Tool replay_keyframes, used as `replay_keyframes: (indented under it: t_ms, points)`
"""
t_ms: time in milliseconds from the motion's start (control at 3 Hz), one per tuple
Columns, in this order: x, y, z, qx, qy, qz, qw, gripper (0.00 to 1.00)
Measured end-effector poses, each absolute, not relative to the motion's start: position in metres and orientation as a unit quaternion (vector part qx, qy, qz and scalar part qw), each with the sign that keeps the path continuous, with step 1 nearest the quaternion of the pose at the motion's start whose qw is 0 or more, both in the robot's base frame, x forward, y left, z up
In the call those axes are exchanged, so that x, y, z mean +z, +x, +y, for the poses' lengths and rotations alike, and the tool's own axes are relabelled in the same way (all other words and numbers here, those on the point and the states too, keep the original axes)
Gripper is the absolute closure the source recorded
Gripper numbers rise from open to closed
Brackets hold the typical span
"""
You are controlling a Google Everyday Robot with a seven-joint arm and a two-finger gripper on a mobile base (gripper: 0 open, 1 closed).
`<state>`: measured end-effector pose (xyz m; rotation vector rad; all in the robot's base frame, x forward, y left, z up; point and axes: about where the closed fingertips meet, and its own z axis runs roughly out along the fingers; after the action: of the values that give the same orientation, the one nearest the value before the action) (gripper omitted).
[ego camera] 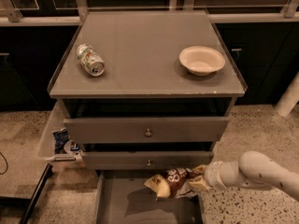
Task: Place brown chip bag into bottom drawer
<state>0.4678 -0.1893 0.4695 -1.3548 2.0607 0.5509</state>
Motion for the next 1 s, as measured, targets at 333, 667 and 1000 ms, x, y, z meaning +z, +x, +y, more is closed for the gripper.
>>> replay_keyframes:
  t_ms: [333, 667, 1000]
  points:
    - [0.417, 0.48, -0.188, 0.202, -0.499, 0.794, 0.282, 1.0]
    - [0.376, 0.49, -0.188, 0.206, -0.492, 0.8, 0.274, 1.0]
    - [0.316, 0.503, -0.186, 0.225, -0.488, 0.792, 0.289, 1.0]
